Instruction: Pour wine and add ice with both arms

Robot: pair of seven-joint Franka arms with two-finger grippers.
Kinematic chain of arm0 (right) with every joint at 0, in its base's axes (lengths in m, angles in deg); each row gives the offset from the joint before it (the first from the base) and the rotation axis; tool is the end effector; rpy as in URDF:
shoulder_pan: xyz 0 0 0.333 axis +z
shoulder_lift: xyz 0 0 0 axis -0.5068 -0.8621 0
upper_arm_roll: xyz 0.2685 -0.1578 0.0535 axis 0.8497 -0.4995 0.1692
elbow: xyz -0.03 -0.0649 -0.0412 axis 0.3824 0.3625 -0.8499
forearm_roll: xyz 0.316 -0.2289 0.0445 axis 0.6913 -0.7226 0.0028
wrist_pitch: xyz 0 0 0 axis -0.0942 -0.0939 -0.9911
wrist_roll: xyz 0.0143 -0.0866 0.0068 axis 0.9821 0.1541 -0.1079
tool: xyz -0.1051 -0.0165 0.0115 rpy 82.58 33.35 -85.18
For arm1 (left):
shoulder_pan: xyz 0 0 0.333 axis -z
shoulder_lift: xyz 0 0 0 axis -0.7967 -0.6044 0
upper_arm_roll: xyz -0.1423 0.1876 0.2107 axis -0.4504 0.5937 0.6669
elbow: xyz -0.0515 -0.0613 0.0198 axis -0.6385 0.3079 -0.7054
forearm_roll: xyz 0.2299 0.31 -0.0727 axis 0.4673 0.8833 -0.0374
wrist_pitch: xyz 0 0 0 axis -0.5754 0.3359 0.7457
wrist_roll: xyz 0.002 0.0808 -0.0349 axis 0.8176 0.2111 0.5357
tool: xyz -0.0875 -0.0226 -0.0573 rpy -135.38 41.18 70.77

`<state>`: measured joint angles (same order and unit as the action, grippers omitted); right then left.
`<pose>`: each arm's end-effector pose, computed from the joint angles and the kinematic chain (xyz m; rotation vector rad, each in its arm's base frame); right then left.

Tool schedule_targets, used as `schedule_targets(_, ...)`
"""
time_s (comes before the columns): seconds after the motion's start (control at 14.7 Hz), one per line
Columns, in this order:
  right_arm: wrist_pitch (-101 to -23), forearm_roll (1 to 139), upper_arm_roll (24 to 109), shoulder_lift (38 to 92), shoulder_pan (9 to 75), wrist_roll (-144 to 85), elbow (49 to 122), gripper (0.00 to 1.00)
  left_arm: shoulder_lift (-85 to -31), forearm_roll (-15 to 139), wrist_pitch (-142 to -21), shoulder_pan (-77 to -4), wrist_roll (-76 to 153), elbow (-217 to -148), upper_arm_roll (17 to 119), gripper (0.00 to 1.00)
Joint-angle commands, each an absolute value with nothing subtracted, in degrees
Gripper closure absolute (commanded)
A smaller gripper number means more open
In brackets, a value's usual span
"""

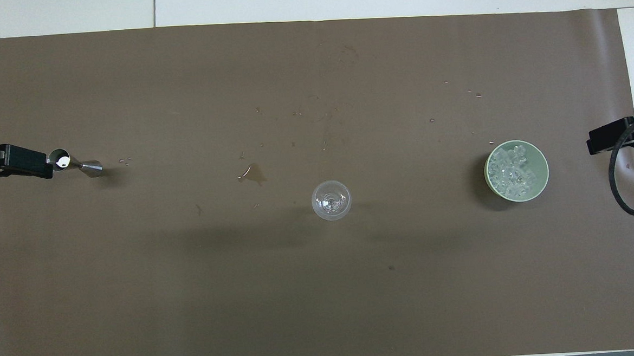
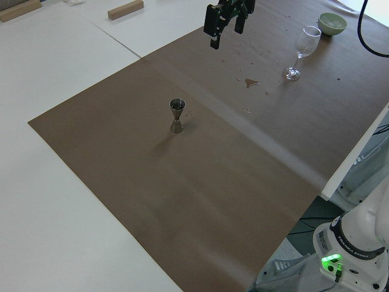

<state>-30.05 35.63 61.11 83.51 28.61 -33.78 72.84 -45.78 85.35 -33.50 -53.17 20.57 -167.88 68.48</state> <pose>0.5285 -0.0098 0.6383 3.0732 0.1005 -0.0720 0.5397 -0.0254 0.6092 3.1141 -0.1358 -0.0557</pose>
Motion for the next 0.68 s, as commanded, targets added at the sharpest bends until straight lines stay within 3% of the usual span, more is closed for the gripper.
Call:
schedule_targets(0.0,-30.34,34.96,61.60,83.69,27.99,-32.79,72.71,0.00,-45.80,85.52,-33.35,-53.25,20.36,-167.69,68.64,0.00)
schedule_targets(0.61,-30.43,34.96,61.60,83.69,27.99,-33.22,72.98,0.00,-45.80,85.52,-33.35,-53.25,20.36,-167.69,68.64,0.00)
